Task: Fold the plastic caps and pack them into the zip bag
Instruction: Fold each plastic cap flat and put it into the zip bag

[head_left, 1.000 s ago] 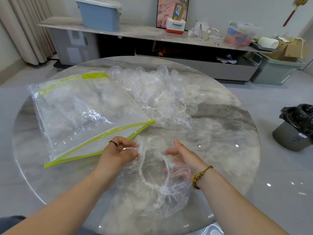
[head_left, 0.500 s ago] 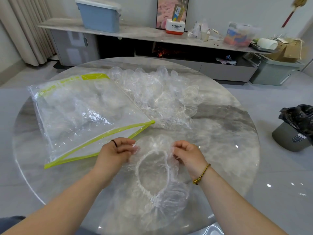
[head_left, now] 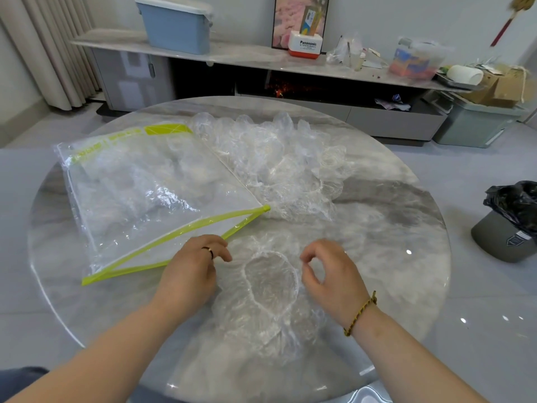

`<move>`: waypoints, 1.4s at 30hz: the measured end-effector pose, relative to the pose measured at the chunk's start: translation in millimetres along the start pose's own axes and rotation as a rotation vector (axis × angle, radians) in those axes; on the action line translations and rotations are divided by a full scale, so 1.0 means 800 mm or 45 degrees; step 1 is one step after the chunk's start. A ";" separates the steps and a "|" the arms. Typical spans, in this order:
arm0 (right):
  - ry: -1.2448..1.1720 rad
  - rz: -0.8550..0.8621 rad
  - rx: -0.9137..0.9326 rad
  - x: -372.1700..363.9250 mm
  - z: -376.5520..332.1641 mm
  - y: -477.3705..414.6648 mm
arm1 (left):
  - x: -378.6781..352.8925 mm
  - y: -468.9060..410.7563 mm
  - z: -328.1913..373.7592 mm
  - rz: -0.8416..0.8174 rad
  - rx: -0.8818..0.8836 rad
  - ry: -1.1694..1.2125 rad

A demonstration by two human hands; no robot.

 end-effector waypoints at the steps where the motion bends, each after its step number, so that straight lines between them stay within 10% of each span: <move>1: -0.015 -0.139 0.062 -0.006 -0.006 0.007 | 0.000 0.000 0.009 -0.068 -0.165 -0.001; 6: 0.087 -0.803 0.137 -0.029 -0.013 0.052 | -0.011 0.025 0.019 -0.599 -0.265 0.067; 11: 0.238 -0.978 0.221 -0.030 -0.004 0.065 | -0.011 0.032 0.006 -0.701 -0.322 -0.053; 17: 0.290 -0.516 0.229 -0.034 -0.005 0.047 | -0.013 0.019 0.015 -0.483 -0.461 -0.192; 33: -0.201 -0.054 -1.077 -0.028 0.054 0.041 | -0.021 0.024 -0.019 -0.259 0.513 -0.023; 39: 0.483 -0.339 -0.678 -0.023 0.038 0.031 | -0.021 0.020 -0.011 -0.440 0.377 -0.499; 42: 0.455 0.113 -0.148 -0.013 0.008 0.010 | -0.015 0.017 -0.010 -0.495 0.470 -0.564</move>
Point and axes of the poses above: each hand's wrist, its own y-axis away from the middle knuckle, its own x-axis out of the back of the hand, z = x × y, the point moved 6 cm from there along -y, towards the middle knuckle, and after that the axes turned 15 degrees about z, right-handed, at the moved point
